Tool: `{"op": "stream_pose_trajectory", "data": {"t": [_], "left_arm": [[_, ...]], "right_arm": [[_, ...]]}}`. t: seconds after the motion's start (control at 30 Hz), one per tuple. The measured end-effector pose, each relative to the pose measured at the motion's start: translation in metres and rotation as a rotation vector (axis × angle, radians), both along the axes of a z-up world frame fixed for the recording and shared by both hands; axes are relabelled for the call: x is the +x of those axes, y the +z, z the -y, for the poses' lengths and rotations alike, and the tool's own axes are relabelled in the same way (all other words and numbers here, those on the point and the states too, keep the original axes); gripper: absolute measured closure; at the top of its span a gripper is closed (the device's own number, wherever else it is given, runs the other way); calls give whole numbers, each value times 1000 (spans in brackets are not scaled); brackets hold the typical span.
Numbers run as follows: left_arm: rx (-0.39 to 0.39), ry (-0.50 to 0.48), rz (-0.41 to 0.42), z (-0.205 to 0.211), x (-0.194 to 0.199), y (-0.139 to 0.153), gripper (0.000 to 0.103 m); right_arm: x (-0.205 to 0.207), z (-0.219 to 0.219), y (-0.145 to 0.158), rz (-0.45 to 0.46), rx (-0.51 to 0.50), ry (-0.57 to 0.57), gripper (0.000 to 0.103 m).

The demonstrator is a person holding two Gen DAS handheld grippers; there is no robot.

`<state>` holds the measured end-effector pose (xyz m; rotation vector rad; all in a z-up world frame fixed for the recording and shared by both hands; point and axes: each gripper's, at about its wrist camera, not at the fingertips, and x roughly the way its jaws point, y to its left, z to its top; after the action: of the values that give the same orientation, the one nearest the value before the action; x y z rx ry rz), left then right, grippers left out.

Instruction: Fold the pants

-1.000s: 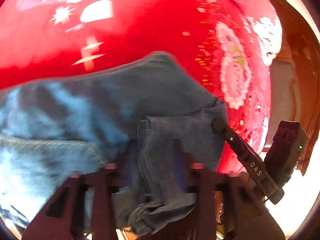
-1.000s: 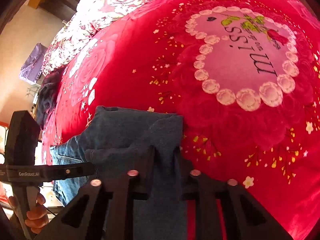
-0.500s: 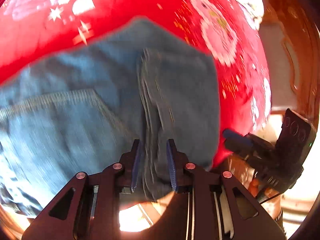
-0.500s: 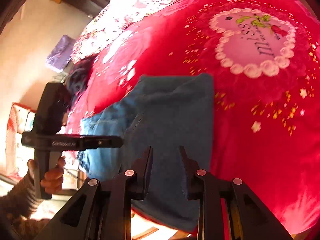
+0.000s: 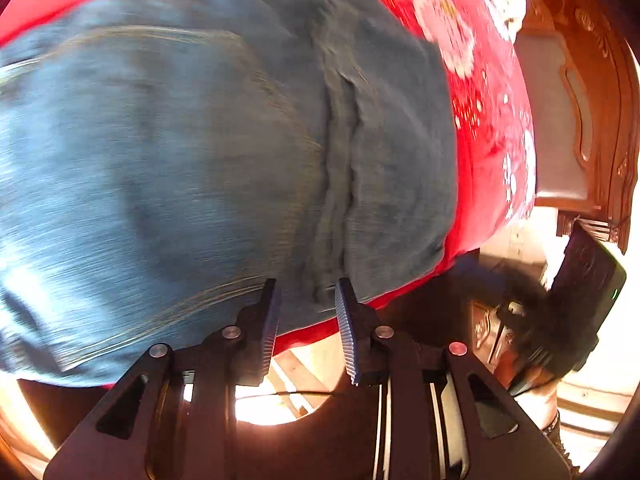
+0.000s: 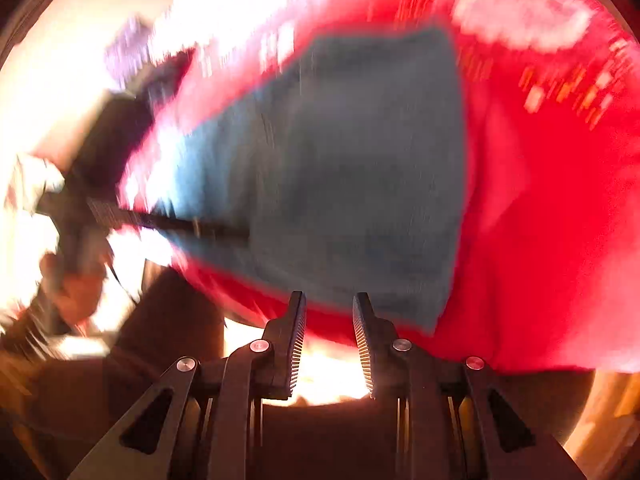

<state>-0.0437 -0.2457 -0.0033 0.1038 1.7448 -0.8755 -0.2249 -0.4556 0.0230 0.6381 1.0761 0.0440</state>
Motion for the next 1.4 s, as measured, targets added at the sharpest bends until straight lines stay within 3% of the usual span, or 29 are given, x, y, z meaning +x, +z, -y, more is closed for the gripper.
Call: {"op": "stream_pose_trajectory", "data": {"t": [0.07, 0.23, 0.27, 0.37, 0.47, 0.6, 0.67, 0.9, 1.0, 1.23, 1.4], "left_arm": [[-8, 50, 5, -20, 8, 4, 64], [-15, 179, 27, -82, 23, 7, 60], [-15, 206, 41, -95, 26, 9, 60], [-28, 307, 46, -137, 36, 9, 60], [-38, 417, 32, -177, 50, 4, 53], [-96, 584, -26, -223, 67, -5, 52], [-124, 631, -34, -238, 75, -7, 52], [-140, 636, -22, -247, 102, -11, 49], [-149, 623, -40, -251, 115, -14, 45], [-83, 534, -31, -246, 131, -26, 44], [-100, 525, -72, -235, 147, -36, 44]], "right_arm": [[7, 8, 5, 17, -27, -44, 64], [19, 4, -49, -168, 22, -75, 64], [16, 1, -46, -134, 7, -88, 64], [19, -2, -31, -150, -66, -62, 62], [30, -18, -3, -84, -169, -14, 59], [51, -54, 15, 17, -234, 113, 51], [77, -96, 16, 44, -275, 217, 51], [135, -224, 18, 85, -418, 564, 47], [152, -271, 10, 87, -457, 648, 44], [170, -315, -15, 29, -489, 716, 44], [173, -325, -21, 17, -496, 702, 42]]}}
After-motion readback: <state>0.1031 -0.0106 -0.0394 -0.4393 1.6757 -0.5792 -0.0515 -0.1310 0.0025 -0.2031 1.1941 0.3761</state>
